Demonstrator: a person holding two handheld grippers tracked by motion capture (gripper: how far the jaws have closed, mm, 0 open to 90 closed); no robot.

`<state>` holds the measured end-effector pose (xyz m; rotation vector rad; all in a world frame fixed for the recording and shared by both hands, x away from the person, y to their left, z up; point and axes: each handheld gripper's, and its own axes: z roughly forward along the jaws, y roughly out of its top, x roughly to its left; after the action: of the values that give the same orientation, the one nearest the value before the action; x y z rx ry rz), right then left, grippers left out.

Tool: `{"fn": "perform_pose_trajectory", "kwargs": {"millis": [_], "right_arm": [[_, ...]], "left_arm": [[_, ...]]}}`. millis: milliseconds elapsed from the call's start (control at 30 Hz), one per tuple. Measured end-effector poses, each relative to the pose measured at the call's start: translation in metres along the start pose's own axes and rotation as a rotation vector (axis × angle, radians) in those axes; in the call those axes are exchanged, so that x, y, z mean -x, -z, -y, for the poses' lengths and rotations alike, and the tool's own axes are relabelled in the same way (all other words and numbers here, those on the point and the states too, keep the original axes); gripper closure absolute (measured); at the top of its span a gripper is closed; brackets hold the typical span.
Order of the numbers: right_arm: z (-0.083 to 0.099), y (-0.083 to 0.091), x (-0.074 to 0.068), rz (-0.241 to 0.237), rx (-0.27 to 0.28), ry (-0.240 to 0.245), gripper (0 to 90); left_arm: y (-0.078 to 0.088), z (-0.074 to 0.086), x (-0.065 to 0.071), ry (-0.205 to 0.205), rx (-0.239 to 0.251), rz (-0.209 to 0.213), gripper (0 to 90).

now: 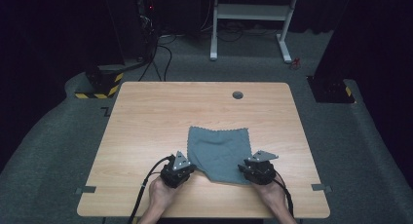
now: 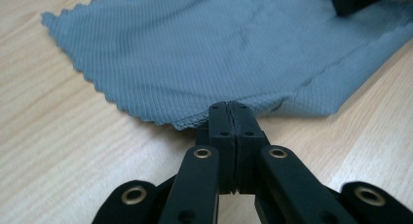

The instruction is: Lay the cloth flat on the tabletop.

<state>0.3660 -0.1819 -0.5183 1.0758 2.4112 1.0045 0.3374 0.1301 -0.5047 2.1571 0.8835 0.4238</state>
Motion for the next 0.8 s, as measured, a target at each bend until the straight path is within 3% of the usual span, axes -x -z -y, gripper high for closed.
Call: {"fn": "perform_pose_trajectory", "kwargs": {"millis": [133, 267, 500, 733, 800], "right_arm": [[0.001, 0.0, 0.0, -0.001, 0.01, -0.004, 63.3], [0.002, 0.0, 0.0, -0.001, 0.015, -0.007, 63.2], [0.002, 0.0, 0.0, -0.001, 0.014, 0.0, 63.1], [0.004, 0.0, 0.001, -0.006, 0.03, -0.011, 63.1], [0.004, 0.0, 0.001, -0.007, 0.032, -0.016, 63.1]], "left_arm": [[0.001, -0.011, -0.004, -0.025, -0.002, 0.009, 89.5], [-0.003, -0.023, -0.009, -0.006, 0.001, 0.049, 89.4], [-0.021, -0.052, -0.018, 0.005, -0.019, 0.079, 89.3], [-0.064, -0.078, -0.022, 0.001, -0.089, 0.086, 88.2], [-0.071, -0.079, -0.023, 0.026, -0.104, 0.087, 80.4]]}}
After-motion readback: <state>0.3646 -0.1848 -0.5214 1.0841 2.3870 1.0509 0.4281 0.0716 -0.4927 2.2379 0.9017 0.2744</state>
